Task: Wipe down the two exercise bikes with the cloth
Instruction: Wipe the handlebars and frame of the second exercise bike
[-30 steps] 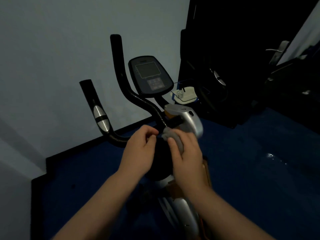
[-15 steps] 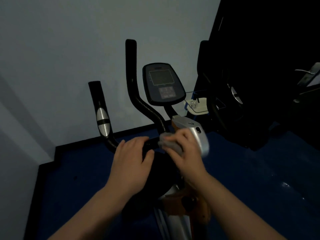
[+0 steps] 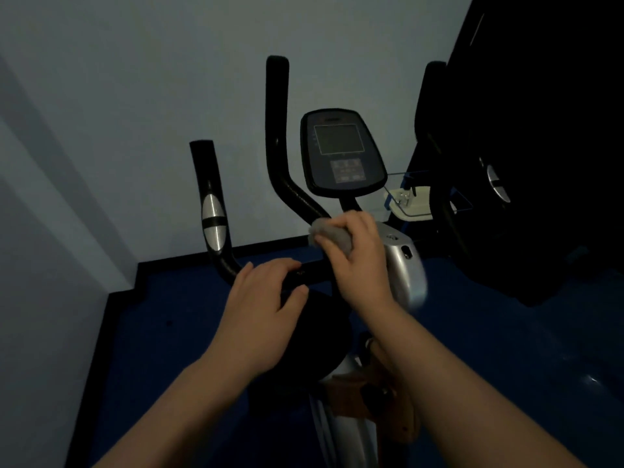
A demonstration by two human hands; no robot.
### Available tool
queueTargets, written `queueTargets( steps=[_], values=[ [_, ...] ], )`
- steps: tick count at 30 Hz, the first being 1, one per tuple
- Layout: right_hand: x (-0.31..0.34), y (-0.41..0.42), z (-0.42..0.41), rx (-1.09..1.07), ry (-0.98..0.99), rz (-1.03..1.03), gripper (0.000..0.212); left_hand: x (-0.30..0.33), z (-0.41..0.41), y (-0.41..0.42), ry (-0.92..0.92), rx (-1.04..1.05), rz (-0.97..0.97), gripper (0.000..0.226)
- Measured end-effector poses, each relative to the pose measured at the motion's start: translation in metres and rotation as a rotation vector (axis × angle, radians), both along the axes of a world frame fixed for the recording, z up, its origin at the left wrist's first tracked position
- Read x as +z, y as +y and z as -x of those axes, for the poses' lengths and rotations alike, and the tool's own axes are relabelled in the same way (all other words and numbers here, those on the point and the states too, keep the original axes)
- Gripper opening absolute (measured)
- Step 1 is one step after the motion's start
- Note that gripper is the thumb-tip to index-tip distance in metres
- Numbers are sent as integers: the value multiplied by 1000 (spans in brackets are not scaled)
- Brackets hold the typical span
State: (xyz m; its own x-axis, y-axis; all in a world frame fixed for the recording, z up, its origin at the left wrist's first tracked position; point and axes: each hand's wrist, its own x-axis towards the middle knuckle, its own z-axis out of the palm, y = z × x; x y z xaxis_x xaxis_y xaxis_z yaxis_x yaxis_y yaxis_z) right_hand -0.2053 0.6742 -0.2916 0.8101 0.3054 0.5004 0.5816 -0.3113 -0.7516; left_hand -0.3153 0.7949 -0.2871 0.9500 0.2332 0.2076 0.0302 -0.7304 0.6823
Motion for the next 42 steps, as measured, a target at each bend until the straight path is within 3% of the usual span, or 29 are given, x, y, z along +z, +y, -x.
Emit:
queueTargets(
  steps=[4,9,15,17,21,26,32,36,38,42],
  values=[
    [-30,-26,33,-24,19,-65,13,2,2,-2,-4,1,-31,36],
    [11,13,-19,11,-73,153,8,-2,-2,-2,-11,-11,-74,39],
    [-35,-21,60,-89,-10,-189,15,-4,-4,4,-13,-59,-88,36],
    [-46,-26,70,-118,-10,-197,17,-5,-4,4,-12,-80,-101,35],
    [-26,-30,35,-53,-24,-19,21,-4,-4,5,6,-109,-125,43],
    [-55,-25,79,-153,105,-249,11,-1,-4,5,45,-117,-154,44],
    [0,0,3,-91,39,25,8,1,-4,3,65,-158,-140,42],
    [-14,-9,25,-107,-28,28,23,16,-6,23,-68,-143,48,37],
    [-12,-13,25,-54,-46,32,28,30,-20,50,-219,-53,17,33],
    [22,25,-25,-20,-69,221,7,61,-62,96,-355,78,-154,38]
  ],
)
